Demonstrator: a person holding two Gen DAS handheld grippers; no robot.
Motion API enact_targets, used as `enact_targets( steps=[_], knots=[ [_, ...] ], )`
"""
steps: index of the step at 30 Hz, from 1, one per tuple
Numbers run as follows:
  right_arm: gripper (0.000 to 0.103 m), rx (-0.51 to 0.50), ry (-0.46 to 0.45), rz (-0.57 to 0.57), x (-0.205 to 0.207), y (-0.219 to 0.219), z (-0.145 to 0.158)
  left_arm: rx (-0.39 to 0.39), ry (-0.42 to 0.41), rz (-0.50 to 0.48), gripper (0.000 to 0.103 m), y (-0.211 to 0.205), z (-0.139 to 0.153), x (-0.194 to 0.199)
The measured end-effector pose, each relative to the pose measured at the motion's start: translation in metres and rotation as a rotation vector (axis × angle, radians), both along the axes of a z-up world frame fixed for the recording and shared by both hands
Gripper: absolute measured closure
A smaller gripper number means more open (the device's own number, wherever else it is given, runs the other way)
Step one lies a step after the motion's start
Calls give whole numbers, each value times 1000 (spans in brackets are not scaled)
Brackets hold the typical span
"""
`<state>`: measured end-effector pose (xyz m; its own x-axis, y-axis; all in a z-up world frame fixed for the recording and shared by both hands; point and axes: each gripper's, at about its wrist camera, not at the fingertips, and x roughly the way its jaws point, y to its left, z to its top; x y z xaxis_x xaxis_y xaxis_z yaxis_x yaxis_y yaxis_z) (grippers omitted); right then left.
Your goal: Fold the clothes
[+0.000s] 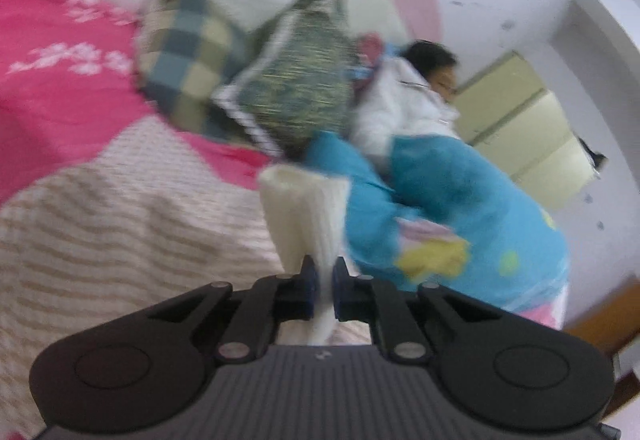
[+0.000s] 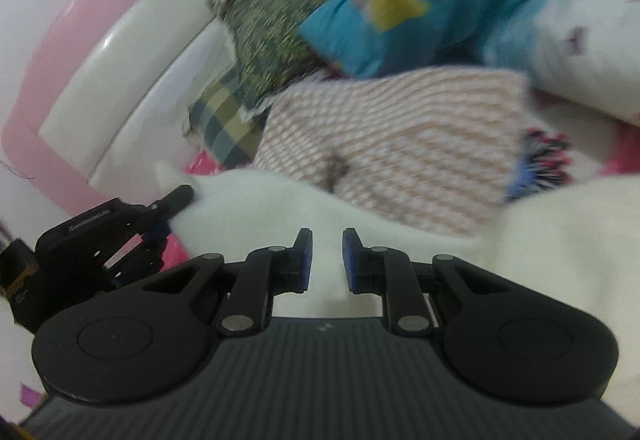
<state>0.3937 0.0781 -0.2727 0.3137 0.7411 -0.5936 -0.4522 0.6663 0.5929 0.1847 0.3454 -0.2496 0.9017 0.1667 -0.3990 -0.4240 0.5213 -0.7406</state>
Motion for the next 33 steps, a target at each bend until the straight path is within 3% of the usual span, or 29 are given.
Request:
enact_targets(
  steps=[6, 10, 15, 21, 23, 25, 27, 29, 33],
  knots=[
    [86, 46, 63, -162, -14, -104, 26, 28, -26, -122, 95, -103, 28, 30],
    [86, 106, 119, -258, -31, -182, 29, 34, -29, -151, 95, -175, 25, 41],
    [86, 95, 138, -348, -49, -261, 31, 75, -43, -198, 95, -248, 26, 60],
    [86, 103, 124, -477, -62, -352, 29, 161, -44, -356, 94, -351, 18, 78],
    [86, 117, 138, -541, -66, -381, 17, 193, -6, -468, 87, -395, -2, 87],
    [86, 150, 173, -619, -74, -408, -5, 229, 72, -602, 61, -440, -33, 92],
    [83, 167, 227, -701, -81, -432, -32, 262, 149, -714, 61, -471, -58, 84],
    [83, 187, 307, -784, -88, -453, -62, 265, 194, -757, 60, -477, -69, 70],
    [82, 247, 370, -837, -98, -466, -90, 252, 270, -729, 53, -442, -66, 48]
  ],
)
